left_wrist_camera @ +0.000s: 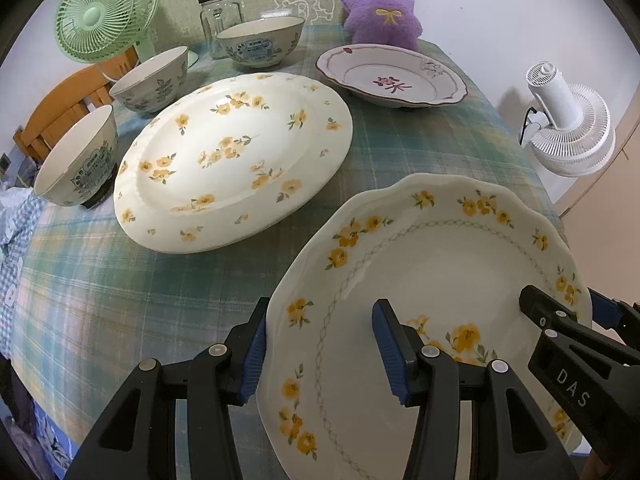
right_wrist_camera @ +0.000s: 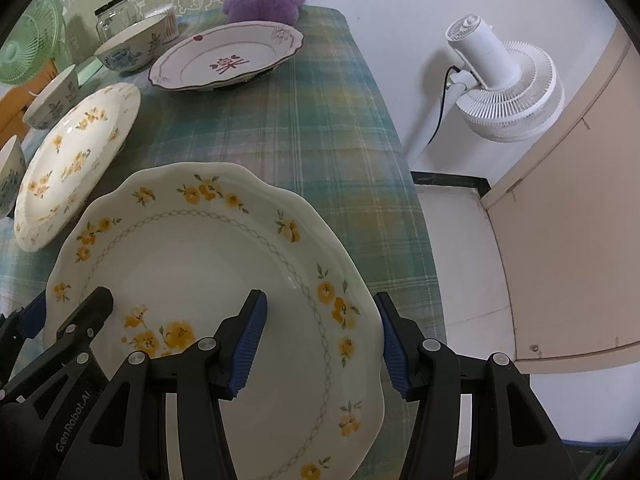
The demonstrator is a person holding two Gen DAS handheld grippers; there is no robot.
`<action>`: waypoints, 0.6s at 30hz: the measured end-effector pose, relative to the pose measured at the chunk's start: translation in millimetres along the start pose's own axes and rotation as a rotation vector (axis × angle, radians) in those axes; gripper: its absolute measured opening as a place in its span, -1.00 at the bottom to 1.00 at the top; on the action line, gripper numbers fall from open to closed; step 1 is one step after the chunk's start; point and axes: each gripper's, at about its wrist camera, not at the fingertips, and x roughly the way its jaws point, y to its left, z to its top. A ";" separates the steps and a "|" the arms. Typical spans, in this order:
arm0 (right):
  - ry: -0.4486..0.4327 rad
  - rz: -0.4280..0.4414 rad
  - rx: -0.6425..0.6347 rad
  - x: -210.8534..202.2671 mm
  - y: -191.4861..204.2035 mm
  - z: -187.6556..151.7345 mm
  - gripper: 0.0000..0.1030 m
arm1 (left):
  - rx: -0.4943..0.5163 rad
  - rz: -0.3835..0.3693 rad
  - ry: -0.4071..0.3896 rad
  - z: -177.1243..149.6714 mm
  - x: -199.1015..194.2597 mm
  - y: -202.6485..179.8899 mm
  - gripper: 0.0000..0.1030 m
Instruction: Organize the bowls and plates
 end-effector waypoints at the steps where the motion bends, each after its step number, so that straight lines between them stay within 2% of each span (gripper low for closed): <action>1: 0.001 0.003 0.000 0.4 0.1 0.1 0.12 | 0.002 0.000 0.000 0.0 0.1 -0.5 0.01; 5: 0.015 0.014 -0.004 3.6 -0.2 1.2 0.19 | 0.010 -0.006 0.003 0.4 -0.7 -1.9 0.14; 7: 0.015 0.012 -0.013 3.0 2.0 1.1 0.35 | 0.012 -0.015 0.002 0.7 -2.4 -2.1 0.19; 8: 0.004 0.012 -0.019 0.2 3.7 0.8 0.50 | 0.019 -0.018 -0.001 0.4 -3.6 -3.2 0.22; 12: -0.038 -0.021 -0.038 -11.6 9.0 0.2 0.50 | 0.030 -0.008 -0.028 1.1 -10.4 -1.9 0.25; 18: -0.058 -0.016 -0.016 -25.4 7.2 -0.2 0.50 | 0.037 -0.014 -0.056 1.4 -24.0 4.8 0.46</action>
